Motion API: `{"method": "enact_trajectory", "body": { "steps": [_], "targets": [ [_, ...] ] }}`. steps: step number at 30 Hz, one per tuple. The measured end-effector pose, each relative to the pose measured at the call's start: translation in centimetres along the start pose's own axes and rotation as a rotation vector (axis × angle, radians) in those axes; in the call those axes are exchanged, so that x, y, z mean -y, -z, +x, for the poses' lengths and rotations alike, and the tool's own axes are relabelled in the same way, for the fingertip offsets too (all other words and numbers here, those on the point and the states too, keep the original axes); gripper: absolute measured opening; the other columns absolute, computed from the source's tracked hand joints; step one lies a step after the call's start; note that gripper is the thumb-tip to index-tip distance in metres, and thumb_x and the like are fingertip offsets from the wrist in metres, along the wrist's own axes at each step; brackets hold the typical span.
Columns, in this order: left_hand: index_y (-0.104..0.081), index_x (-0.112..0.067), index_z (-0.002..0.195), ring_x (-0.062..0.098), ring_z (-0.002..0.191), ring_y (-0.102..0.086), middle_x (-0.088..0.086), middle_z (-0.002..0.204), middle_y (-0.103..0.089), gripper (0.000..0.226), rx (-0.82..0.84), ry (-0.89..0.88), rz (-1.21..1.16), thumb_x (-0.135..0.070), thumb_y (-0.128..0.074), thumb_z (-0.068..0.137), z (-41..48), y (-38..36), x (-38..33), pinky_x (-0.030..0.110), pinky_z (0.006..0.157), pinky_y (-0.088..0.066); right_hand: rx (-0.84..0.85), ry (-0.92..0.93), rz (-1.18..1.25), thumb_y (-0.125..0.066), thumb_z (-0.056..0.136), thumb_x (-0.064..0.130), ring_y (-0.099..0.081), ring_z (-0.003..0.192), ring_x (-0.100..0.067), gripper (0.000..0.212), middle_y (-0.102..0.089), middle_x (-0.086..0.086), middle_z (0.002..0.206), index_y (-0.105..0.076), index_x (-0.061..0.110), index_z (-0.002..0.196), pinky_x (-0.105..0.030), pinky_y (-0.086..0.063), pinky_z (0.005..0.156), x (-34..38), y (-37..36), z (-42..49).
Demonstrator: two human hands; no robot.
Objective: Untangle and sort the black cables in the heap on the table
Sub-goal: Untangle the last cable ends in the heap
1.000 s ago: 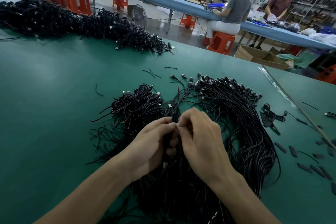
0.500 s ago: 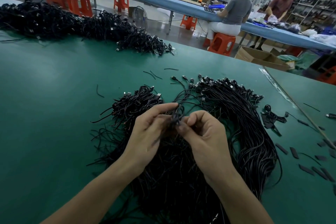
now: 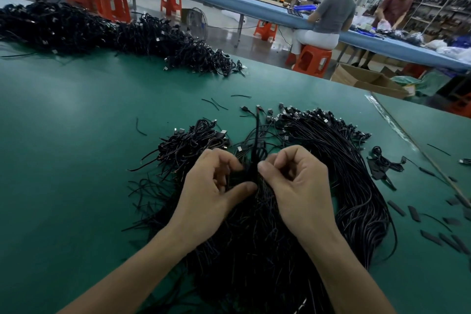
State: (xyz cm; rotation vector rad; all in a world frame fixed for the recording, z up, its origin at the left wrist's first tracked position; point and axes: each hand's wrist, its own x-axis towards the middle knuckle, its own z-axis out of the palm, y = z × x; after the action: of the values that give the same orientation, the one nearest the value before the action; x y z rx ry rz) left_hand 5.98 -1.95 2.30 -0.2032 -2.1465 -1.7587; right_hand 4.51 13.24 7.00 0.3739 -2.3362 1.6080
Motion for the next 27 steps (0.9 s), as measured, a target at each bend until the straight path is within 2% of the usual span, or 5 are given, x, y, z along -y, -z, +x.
{"method": "enact_trajectory", "body": {
  "steps": [6, 11, 17, 22, 27],
  "targets": [
    [-0.063, -0.008, 0.086, 0.008, 0.058, -0.062, -0.001, 0.066, -0.068, 0.007, 0.006, 0.130, -0.268, -0.010, -0.070, 0.087, 0.6, -0.3, -0.7, 0.020, 0.053, -0.049, 0.171, 0.030, 0.194, -0.070, 0.086, 0.000, -0.062, 0.073, -0.010, 0.040, -0.066, 0.005, 0.076, -0.052, 0.031, 0.069, -0.027, -0.056, 0.070, 0.7, -1.2, -1.1],
    [-0.076, -0.018, 0.085, 0.022, 0.088, -0.070, 0.013, 0.093, -0.074, 0.038, 0.057, 0.258, -0.719, -0.007, -0.042, 0.096, 1.3, 0.8, -1.8, 0.026, 0.073, -0.056, 0.222, -0.075, 0.160, -0.070, 0.084, 0.004, -0.054, 0.067, -0.009, 0.037, -0.063, 0.008, 0.071, -0.052, 0.031, 0.067, -0.030, -0.050, 0.065, -0.5, -1.0, -1.5],
    [-0.068, -0.028, 0.084, 0.017, 0.078, -0.071, 0.007, 0.078, -0.074, 0.004, 0.146, 0.012, -0.404, -0.031, -0.067, 0.088, 0.1, 1.0, -1.5, 0.019, 0.075, -0.053, 0.133, -0.135, 0.180, -0.071, 0.084, -0.004, -0.061, 0.066, -0.009, 0.044, -0.067, 0.005, 0.070, -0.052, 0.029, 0.063, -0.023, -0.050, 0.066, -1.2, -0.1, -0.5],
    [-0.061, -0.034, 0.088, 0.004, 0.066, -0.051, -0.017, 0.079, -0.059, 0.030, -0.010, 0.044, 0.015, -0.027, -0.087, 0.074, -0.2, 0.4, 0.1, 0.016, 0.058, -0.041, 0.020, -0.072, 0.199, -0.073, 0.084, -0.001, -0.065, 0.072, -0.005, 0.041, -0.070, 0.005, 0.076, -0.051, 0.027, 0.063, -0.022, -0.053, 0.072, -0.9, -0.3, -0.6],
    [-0.064, -0.013, 0.086, 0.013, 0.050, -0.059, 0.001, 0.061, -0.064, 0.010, 0.013, 0.195, -0.154, -0.015, -0.073, 0.087, 0.2, 0.3, 0.2, 0.020, 0.047, -0.045, 0.099, 0.001, 0.309, -0.069, 0.084, -0.009, -0.065, 0.075, -0.005, 0.040, -0.067, 0.006, 0.073, -0.046, 0.018, 0.065, -0.016, -0.054, 0.073, -0.3, -0.8, -1.1]
  ]
}}
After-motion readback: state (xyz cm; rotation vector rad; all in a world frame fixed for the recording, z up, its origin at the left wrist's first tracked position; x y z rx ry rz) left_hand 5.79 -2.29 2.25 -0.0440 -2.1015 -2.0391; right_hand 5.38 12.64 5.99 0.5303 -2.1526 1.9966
